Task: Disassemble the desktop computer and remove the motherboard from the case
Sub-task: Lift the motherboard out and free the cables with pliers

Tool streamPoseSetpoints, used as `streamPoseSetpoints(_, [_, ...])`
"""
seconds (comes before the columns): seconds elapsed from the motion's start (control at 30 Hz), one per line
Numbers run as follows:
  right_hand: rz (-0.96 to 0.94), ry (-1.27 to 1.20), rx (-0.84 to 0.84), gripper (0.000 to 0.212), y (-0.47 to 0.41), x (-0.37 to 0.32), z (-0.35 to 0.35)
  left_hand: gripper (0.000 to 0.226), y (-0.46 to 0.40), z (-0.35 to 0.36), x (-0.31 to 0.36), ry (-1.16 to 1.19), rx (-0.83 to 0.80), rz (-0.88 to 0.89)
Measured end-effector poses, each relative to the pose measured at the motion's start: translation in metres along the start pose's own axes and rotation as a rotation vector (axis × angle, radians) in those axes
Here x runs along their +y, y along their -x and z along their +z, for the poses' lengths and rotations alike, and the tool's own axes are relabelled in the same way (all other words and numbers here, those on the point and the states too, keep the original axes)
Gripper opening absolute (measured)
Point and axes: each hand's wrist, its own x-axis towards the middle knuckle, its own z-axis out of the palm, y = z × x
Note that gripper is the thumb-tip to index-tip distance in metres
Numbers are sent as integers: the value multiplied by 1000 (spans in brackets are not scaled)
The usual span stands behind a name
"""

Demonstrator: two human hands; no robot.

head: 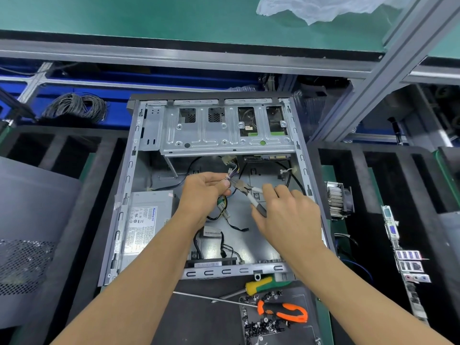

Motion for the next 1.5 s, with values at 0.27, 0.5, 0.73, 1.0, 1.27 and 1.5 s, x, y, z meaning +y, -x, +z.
streamPoseSetpoints(0.27, [-3, 10, 14, 33, -2, 3, 4, 13, -1, 1, -1, -13, -1, -4])
streamPoseSetpoints(0.5, [-23, 4, -1, 33, -3, 4, 5, 14, -1, 1, -1, -16, -1, 1])
streamPoseSetpoints(0.73, [-46, 55, -51, 28, -3, 6, 0, 12, -3, 3, -5, -66, 3, 19])
streamPoseSetpoints(1.0, [-52, -27, -118, 38, -7, 9, -1, 14, -4, 3, -7, -84, 3, 31])
streamPoseSetpoints(1.27, [-29, -15, -147, 36, -8, 8, -2, 14, -3, 2, -6, -68, 3, 23])
streamPoseSetpoints(1.5, [47, -103, -288, 43, -14, 8, -6, 16, -4, 3, -8, -110, -19, 69])
